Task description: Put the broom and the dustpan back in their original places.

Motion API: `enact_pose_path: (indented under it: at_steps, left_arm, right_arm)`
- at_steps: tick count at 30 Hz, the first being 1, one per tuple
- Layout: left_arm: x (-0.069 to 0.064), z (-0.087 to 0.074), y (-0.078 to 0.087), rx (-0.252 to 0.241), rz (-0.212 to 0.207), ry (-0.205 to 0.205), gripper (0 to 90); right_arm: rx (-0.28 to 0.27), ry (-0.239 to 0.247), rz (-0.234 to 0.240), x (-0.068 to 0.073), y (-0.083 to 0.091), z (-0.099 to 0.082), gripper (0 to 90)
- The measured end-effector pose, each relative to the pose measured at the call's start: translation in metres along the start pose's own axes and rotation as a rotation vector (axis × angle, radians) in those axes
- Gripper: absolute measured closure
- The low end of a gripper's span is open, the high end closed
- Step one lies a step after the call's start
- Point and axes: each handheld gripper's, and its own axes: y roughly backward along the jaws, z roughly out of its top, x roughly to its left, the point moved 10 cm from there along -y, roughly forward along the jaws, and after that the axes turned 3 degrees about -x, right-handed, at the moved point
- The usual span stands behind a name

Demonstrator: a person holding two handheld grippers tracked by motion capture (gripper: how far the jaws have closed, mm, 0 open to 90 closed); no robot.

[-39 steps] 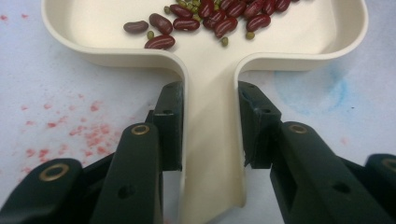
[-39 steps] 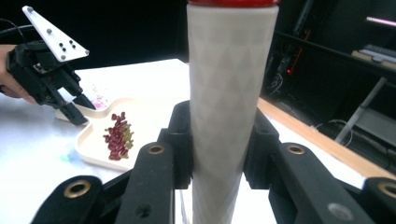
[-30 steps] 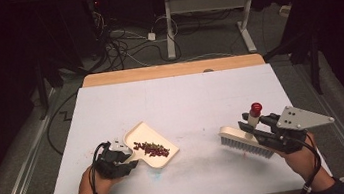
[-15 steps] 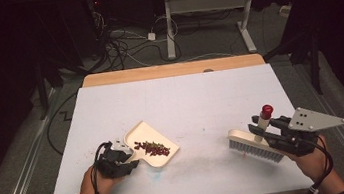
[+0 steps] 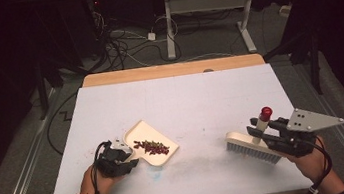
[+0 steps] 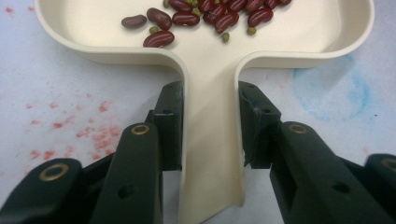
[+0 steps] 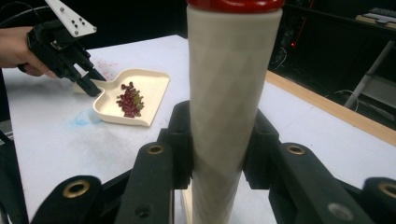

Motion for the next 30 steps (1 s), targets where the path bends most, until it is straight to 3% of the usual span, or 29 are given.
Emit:
enact_pose_path:
  at_steps: [8, 15, 25, 30]
  left_arm:
    - [0.004, -0.001, 0.006, -0.013, 0.018, 0.007, 62.9]
    - [0.014, -0.002, 0.008, -0.018, 0.047, 0.049, 62.9]
    - [0.033, -0.008, 0.012, -0.035, 0.095, 0.133, 62.9]
    - [0.047, -0.013, 0.014, -0.045, 0.15, 0.183, 62.9]
  right_arm:
    - [0.006, -0.008, 0.001, 0.003, 0.008, -0.004, 69.7]
    - [0.002, -0.001, 0.004, 0.004, 0.013, 0.001, 69.7]
    - [0.022, -0.014, 0.042, 0.003, 0.019, 0.006, 69.7]
    - [0.04, -0.01, 0.048, 0.001, 0.026, 0.008, 69.7]
